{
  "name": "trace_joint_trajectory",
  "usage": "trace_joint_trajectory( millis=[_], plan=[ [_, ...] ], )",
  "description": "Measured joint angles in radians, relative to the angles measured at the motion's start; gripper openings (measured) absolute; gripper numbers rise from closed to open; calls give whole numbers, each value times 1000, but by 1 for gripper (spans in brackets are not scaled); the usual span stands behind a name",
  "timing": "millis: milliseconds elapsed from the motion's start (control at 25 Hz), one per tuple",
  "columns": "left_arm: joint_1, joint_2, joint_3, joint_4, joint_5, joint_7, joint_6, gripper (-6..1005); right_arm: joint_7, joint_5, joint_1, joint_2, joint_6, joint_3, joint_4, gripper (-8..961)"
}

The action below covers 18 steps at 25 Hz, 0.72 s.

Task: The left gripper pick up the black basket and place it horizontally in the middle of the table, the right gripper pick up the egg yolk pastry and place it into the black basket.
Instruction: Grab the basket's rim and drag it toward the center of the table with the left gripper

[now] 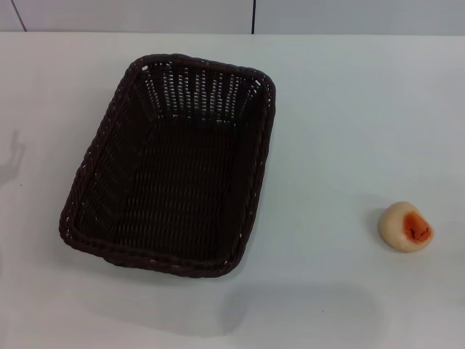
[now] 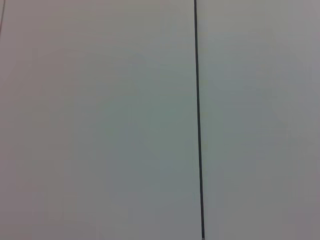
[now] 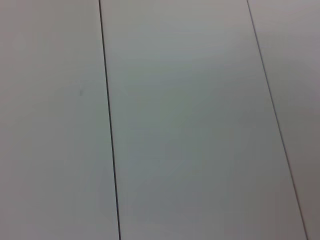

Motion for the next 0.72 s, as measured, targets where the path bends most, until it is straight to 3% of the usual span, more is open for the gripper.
trace_joint_trajectory(
  millis=[480, 520, 600, 720],
  plan=[
    [-8, 9, 32, -29, 4, -11, -33, 809, 0, 0, 1, 0, -3, -3, 1, 754],
    [-9, 15, 35, -47, 5, -17, -61, 808, 0, 0, 1, 0, -4, -3, 1, 754],
    [-14, 71, 28, -196, 38, -40, -249, 805, 0, -1, 0, -2, -24, -5, 2, 754],
    [-15, 87, 22, -241, 54, -38, -305, 800, 0, -1, -1, -2, -28, -6, 2, 754]
  ],
)
